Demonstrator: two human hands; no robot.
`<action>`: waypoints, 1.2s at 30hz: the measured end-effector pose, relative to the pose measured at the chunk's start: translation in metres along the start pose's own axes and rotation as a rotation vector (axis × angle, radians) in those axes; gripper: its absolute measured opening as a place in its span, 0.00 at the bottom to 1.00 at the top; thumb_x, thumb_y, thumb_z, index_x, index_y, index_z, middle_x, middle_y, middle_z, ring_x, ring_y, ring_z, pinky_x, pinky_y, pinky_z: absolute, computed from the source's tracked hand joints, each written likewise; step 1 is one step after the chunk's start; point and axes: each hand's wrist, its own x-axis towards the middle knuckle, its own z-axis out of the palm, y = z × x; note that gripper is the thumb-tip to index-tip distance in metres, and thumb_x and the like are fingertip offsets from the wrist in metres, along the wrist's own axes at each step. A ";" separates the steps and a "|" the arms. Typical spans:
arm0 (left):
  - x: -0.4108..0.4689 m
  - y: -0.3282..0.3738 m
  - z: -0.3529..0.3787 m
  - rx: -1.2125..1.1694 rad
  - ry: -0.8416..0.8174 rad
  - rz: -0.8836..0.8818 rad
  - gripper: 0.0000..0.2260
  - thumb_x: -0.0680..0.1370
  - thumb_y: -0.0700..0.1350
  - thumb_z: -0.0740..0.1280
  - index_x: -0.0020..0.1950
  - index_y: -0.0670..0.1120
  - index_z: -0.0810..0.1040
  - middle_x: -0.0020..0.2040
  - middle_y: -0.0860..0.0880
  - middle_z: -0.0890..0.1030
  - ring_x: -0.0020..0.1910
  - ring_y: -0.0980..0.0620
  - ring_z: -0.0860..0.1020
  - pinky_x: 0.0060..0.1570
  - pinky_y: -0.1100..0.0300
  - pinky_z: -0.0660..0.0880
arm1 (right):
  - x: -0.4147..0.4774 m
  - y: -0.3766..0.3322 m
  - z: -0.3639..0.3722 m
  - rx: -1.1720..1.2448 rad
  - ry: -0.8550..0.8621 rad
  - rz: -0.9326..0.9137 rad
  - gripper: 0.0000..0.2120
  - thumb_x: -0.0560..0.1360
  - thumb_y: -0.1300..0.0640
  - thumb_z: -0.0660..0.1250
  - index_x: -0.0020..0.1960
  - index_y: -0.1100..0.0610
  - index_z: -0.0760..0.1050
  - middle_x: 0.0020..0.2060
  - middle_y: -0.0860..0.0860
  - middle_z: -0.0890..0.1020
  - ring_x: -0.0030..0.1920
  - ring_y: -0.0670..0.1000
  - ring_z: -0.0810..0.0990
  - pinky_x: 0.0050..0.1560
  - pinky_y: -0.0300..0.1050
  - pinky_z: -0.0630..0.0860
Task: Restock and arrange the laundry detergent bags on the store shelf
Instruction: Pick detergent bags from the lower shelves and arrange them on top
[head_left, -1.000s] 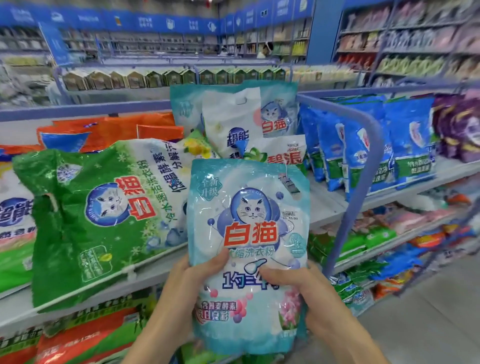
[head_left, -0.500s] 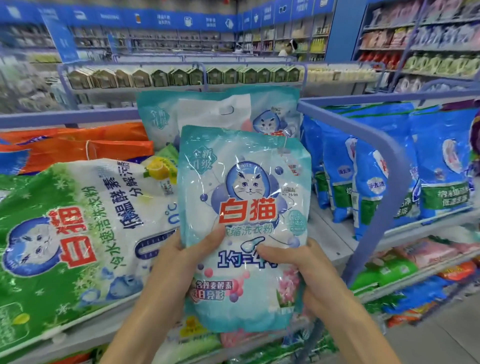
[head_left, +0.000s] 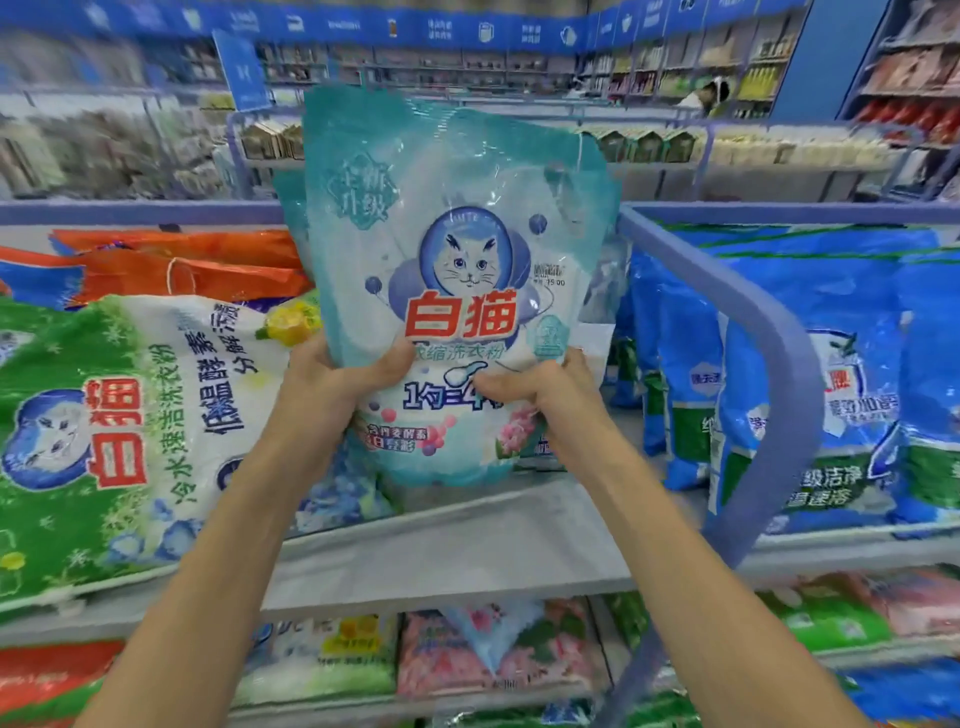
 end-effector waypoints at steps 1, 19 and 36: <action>-0.001 -0.002 -0.001 0.012 0.005 0.009 0.16 0.70 0.41 0.74 0.57 0.45 0.83 0.52 0.47 0.88 0.49 0.48 0.86 0.46 0.54 0.83 | 0.001 0.002 0.000 -0.021 -0.035 -0.006 0.17 0.63 0.76 0.77 0.42 0.57 0.82 0.37 0.49 0.88 0.38 0.48 0.87 0.43 0.45 0.84; -0.049 -0.043 -0.004 -0.017 0.152 -0.153 0.16 0.71 0.44 0.74 0.59 0.45 0.81 0.50 0.45 0.88 0.47 0.44 0.87 0.41 0.52 0.84 | -0.025 0.045 -0.016 -0.048 -0.082 0.162 0.20 0.65 0.72 0.79 0.53 0.58 0.80 0.44 0.52 0.89 0.45 0.51 0.88 0.44 0.44 0.82; -0.050 -0.042 -0.004 0.135 0.259 -0.038 0.22 0.67 0.43 0.78 0.60 0.51 0.77 0.51 0.54 0.87 0.47 0.52 0.86 0.38 0.61 0.82 | -0.028 0.050 -0.013 -0.175 -0.113 0.094 0.16 0.70 0.60 0.80 0.55 0.55 0.82 0.49 0.51 0.89 0.50 0.53 0.88 0.53 0.53 0.84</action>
